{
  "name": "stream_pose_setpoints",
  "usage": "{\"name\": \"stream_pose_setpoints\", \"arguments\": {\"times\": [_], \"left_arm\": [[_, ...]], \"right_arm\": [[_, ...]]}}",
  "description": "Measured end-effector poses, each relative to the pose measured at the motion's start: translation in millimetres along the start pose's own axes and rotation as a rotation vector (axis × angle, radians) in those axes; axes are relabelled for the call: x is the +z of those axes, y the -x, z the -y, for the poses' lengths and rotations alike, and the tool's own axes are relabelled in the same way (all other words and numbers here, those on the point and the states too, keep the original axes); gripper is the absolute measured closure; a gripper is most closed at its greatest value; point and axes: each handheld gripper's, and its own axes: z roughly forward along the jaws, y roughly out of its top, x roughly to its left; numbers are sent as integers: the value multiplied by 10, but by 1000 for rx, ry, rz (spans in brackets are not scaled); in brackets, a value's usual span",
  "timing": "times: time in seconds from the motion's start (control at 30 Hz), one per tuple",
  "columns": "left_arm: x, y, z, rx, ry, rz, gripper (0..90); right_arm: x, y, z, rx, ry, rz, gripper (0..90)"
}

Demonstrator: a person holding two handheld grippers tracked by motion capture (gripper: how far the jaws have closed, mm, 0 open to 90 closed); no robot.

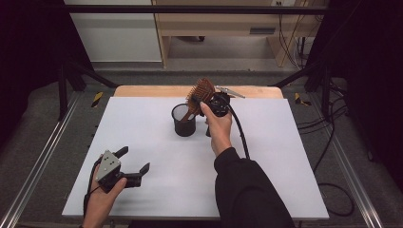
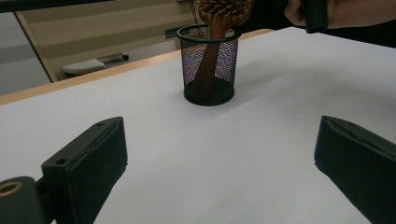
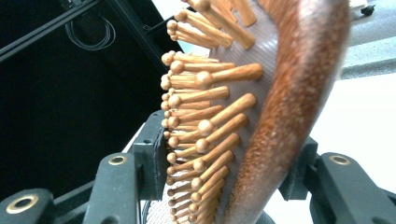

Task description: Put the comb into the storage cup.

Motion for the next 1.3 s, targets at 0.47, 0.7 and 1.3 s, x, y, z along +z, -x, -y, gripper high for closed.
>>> {"name": "stream_pose_setpoints", "arguments": {"times": [0.47,0.7,1.3], "left_arm": [[17,12,4,3,-9,8,26],[20,12,6,4,-10,10,26],[26,21,5,9,-15,16,26]], "right_arm": [[80,35,-42,-4,-10,-16,462],[123,32,-53,-12,-9,-19,462],[108,40,-54,-34,-22,-25,433]]}}
